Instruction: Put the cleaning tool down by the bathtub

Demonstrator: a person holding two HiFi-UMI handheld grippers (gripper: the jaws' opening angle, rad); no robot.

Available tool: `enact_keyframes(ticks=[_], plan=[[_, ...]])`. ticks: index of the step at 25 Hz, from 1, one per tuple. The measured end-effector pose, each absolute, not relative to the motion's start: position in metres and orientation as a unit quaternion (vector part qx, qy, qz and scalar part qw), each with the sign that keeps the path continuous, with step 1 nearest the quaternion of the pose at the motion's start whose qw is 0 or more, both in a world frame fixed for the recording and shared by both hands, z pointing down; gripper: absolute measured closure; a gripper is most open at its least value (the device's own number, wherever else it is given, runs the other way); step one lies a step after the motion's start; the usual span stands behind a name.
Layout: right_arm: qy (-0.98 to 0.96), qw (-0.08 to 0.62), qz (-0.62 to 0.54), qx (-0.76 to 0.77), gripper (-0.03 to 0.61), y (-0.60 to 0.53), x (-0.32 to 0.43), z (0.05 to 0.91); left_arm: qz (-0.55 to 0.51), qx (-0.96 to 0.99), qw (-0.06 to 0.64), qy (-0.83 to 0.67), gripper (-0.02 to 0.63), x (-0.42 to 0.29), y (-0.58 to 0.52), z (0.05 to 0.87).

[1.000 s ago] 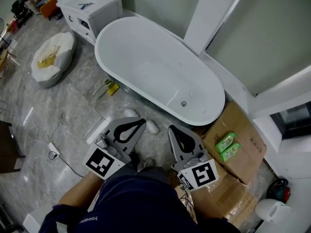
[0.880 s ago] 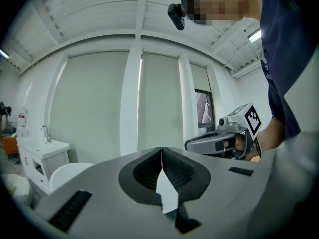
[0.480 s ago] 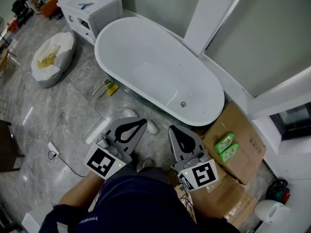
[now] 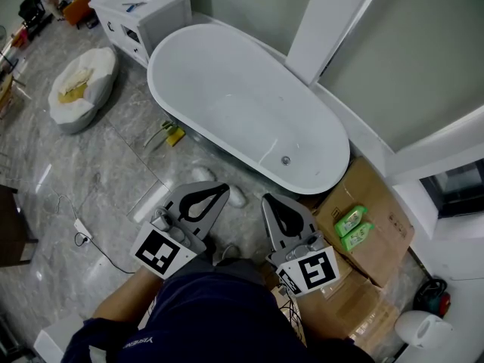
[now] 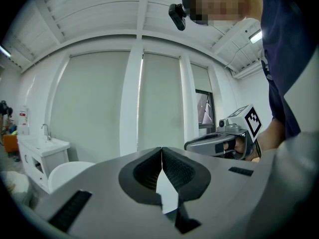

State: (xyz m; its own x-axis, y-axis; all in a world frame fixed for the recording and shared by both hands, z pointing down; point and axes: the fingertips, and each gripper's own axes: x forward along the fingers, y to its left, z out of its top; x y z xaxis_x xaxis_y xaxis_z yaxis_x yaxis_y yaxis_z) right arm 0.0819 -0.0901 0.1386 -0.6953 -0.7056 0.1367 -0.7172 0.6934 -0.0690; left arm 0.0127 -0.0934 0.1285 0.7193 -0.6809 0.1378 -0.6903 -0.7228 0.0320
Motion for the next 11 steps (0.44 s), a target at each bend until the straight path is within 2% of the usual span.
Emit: enact_keyframes(ticks=[11], plan=[[-0.921, 0.061, 0.059, 0.380, 0.575, -0.0910, 0.0806, 0.1431, 0.058, 0.925, 0.049, -0.372, 0.581, 0.0134, -0.0948, 0.1331]])
